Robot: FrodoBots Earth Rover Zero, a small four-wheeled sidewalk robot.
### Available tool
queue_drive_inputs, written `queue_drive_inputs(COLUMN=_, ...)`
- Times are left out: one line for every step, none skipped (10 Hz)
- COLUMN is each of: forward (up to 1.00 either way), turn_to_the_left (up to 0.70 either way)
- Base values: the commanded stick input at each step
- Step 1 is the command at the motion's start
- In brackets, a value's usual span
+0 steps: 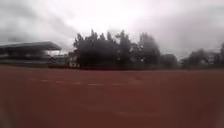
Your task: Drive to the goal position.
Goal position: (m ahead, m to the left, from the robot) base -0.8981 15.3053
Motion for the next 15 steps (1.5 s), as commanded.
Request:
queue_drive_inputs(forward=0.7, turn_to_the_left=0.35)
queue_drive_inputs(forward=0.7, turn_to_the_left=0.35)
queue_drive_inputs(forward=0.7, turn_to_the_left=0.35)
queue_drive_inputs(forward=0.7, turn_to_the_left=0.35)
queue_drive_inputs(forward=0.7, turn_to_the_left=0.35)
queue_drive_inputs(forward=0.7, turn_to_the_left=0.35)
queue_drive_inputs(forward=0.7, turn_to_the_left=0.35)
queue_drive_inputs(forward=0.7, turn_to_the_left=0.35)
queue_drive_inputs(forward=0.7, turn_to_the_left=0.35)
queue_drive_inputs(forward=0.7, turn_to_the_left=0.35)
queue_drive_inputs(forward=0.7, turn_to_the_left=0.35)
queue_drive_inputs(forward=0.7, turn_to_the_left=0.35)
queue_drive_inputs(forward=0.7, turn_to_the_left=0.35)
queue_drive_inputs(forward=0.7, turn_to_the_left=0.35)
queue_drive_inputs(forward=0.7, turn_to_the_left=0.35)
